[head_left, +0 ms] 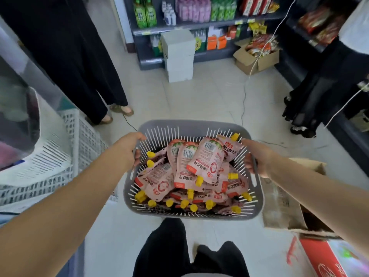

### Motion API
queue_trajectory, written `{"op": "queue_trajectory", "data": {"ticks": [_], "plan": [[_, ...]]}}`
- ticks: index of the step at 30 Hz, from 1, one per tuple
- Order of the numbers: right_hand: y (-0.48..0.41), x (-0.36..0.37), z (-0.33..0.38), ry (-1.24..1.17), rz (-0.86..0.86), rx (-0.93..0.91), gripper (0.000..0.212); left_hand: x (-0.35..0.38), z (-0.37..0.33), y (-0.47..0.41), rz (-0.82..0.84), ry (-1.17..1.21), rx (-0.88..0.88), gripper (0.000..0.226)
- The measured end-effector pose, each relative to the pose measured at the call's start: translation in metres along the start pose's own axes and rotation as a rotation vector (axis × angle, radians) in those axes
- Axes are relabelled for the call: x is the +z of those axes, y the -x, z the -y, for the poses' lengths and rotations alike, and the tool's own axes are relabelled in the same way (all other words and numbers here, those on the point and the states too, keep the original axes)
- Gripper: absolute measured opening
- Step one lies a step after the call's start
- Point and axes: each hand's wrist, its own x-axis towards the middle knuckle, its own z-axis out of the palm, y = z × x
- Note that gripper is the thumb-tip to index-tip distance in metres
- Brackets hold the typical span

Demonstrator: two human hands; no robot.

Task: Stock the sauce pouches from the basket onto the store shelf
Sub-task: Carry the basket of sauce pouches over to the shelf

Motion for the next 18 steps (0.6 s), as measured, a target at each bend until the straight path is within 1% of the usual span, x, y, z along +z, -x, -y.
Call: {"op": "queue_trajectory", "data": {"ticks": [3,8,11,18], "plan": [[-0.026,0.023,0.040,-0.035,-0.038,0.003,0.039,0.002,-0.049,-0.037,0.009,-0.027,0.001,0.034],[-0.065,0.050,0.106,-0.092,-0.056,-0.041,0.042,0.010,-0.128,-0.077,-0.008,-0.061,0.028,0.019],[-0.091,0.060,0.149,-0.109,-0.043,-0.060,0.044,0.017,-0.172,-0.100,-0.027,-0.054,0.021,0.021],[-0.178,0.063,0.239,-0.107,-0.044,0.000,0.035,0.064,-0.267,-0.152,-0.028,-0.054,0.019,0.024]]}}
